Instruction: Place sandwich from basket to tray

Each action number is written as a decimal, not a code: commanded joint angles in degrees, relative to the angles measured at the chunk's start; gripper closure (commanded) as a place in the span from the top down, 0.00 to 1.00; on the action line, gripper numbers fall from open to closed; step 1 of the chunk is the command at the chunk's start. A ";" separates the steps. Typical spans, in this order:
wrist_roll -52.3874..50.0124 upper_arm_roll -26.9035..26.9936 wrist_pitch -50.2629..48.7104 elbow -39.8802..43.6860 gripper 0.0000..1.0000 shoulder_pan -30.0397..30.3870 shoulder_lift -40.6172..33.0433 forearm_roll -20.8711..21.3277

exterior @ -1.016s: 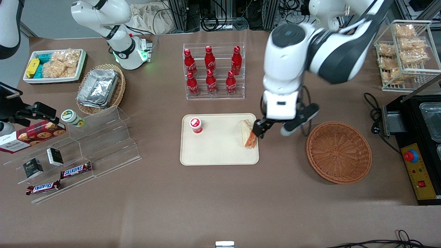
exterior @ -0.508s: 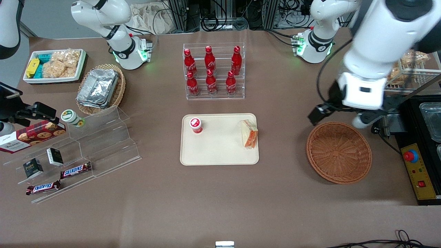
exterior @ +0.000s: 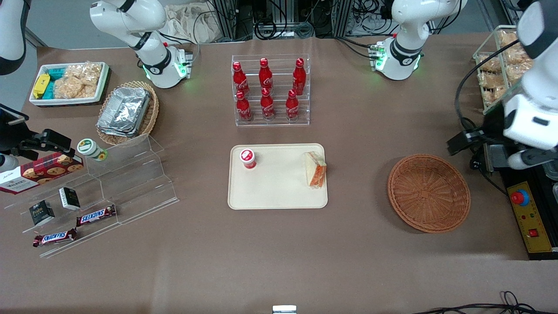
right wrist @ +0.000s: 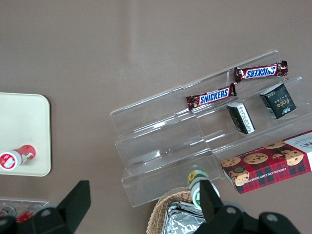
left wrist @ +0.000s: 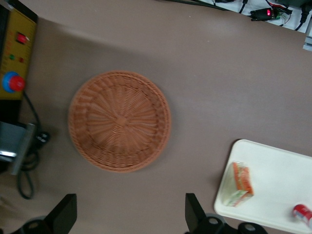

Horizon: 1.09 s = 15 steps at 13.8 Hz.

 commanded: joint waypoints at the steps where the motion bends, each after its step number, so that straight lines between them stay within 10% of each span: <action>1: 6.36 10.34 -0.41 -4.79 1.00 -7.35 -5.32 -2.28; 15: 15.35 16.18 -0.50 -8.94 1.00 -10.54 -9.29 -2.98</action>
